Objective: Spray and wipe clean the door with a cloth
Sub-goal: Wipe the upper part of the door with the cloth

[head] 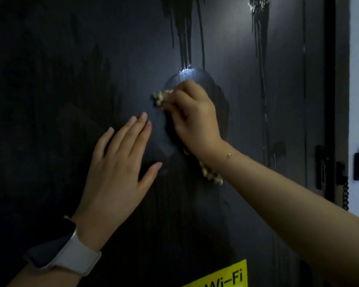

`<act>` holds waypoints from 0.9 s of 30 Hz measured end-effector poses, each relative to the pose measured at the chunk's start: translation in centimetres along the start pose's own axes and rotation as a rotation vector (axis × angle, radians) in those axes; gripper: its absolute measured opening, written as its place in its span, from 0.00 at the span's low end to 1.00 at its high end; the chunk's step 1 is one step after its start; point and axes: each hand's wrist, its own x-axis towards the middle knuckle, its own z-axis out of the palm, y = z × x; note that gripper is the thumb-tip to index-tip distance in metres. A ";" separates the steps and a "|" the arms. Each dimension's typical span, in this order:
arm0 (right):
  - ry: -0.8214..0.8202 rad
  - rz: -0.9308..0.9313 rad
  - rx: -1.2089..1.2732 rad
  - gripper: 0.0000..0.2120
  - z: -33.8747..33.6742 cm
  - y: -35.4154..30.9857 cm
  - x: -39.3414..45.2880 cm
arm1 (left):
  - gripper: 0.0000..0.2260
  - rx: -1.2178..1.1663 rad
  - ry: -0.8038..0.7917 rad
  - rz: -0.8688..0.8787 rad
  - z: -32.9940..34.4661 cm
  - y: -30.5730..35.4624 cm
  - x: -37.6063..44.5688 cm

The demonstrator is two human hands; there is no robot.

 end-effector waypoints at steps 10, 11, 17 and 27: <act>0.205 0.142 -0.118 0.04 -2.3 6.2 6.5 | 0.25 0.035 0.279 -0.017 -2.6 -3.2 9.8; 0.151 0.064 -0.101 0.04 -1.3 4.9 6.1 | 0.25 0.060 0.294 -0.031 -2.8 -3.6 11.1; -0.144 -0.293 -0.083 0.04 -2.2 4.5 1.7 | 0.25 0.148 0.315 -0.034 -2.1 -5.0 13.6; 0.076 -0.103 -0.068 0.06 -0.4 3.7 5.9 | 0.25 0.151 0.359 -0.016 -1.6 -5.1 13.4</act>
